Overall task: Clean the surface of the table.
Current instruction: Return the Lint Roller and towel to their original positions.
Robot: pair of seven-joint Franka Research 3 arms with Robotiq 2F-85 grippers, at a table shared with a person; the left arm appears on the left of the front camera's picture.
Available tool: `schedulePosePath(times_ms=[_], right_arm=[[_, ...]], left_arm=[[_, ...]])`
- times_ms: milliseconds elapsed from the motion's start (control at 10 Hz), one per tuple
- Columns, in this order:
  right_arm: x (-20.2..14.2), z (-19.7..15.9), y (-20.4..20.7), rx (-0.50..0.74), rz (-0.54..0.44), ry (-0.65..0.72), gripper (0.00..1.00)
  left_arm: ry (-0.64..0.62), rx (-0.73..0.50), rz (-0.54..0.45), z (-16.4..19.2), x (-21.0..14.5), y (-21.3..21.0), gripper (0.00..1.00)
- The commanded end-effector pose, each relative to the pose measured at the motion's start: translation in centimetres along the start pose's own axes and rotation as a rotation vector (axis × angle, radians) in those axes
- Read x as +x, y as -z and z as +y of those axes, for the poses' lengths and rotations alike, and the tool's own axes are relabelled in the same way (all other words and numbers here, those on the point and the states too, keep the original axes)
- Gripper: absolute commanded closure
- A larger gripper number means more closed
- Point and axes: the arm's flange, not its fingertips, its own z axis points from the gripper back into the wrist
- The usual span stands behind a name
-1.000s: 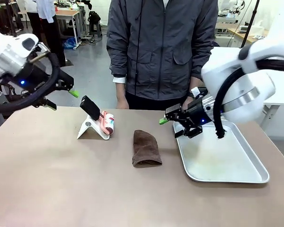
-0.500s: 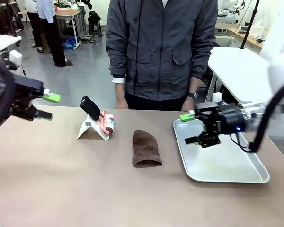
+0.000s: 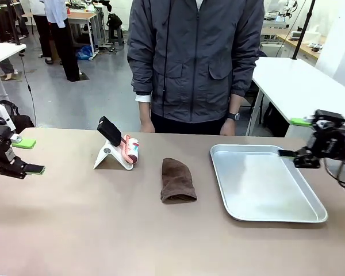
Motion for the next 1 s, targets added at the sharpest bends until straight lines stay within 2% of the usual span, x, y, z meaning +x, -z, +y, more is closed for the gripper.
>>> schedulePosePath(times_ms=[0, 900], right_arm=[[-0.48, 0.83, 4.44, -0.074, 0.075, 0.002, 0.0], [-0.48, 0.83, 4.44, -0.074, 0.075, 0.002, 0.0]], left_arm=[[-0.036, 0.039, 0.029, -1.22, -1.25, 0.35, 0.0], [-0.036, 0.039, 0.029, -1.22, -1.25, 0.35, 0.0]])
